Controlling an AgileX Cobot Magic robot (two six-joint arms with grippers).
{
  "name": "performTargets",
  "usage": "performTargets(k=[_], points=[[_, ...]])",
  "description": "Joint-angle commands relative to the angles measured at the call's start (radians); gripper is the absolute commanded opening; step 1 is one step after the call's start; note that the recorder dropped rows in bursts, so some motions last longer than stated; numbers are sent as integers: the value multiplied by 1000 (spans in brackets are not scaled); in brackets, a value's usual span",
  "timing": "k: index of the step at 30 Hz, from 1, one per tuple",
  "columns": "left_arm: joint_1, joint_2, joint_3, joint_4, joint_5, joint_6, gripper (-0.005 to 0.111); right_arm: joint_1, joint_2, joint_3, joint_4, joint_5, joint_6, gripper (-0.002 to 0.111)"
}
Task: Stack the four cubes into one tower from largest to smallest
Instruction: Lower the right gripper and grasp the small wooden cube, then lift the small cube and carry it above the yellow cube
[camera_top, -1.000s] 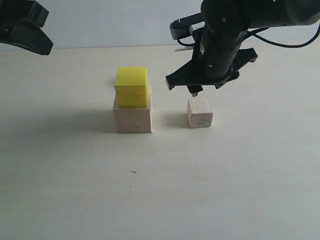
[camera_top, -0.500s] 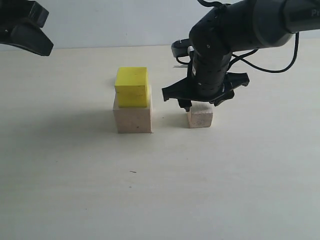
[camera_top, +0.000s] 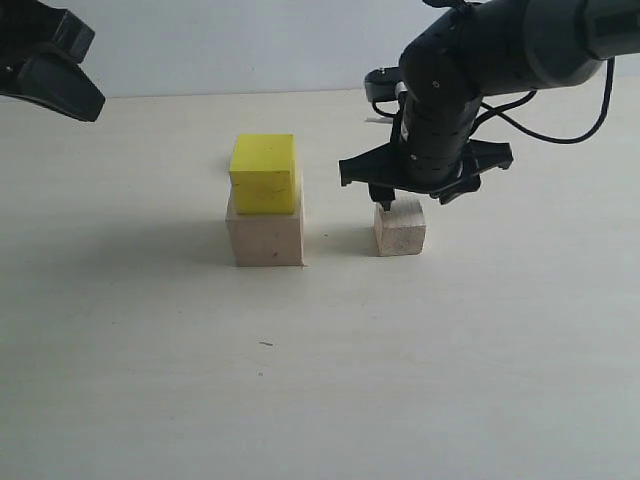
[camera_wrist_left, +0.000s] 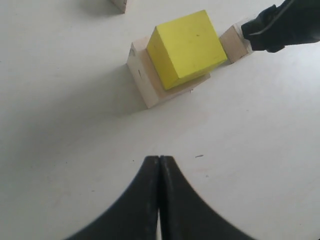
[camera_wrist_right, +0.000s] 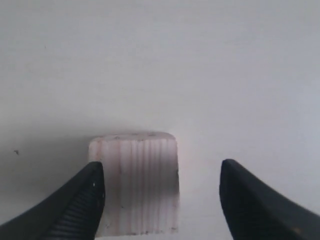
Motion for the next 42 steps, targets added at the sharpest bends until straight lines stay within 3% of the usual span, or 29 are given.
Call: performTargets(k=[1,5,34,37,42], points=[[1,2,3,-11,-6,9,0,-8,-1,-7,28,-54,-2,64],[1,2,3,-11,-9,15,0,-8,-1,-7,90,-93,-44,64],[1,2,3,-11,-9,35,0,-8,104,-30,58,-125,-41,63],[1,2,3,-11,-7,33,0,-8,104,-57,49,-98,-41,53],[1,2,3,-11,-5,36,0,-8,104,-77,25,-17,-60,14]])
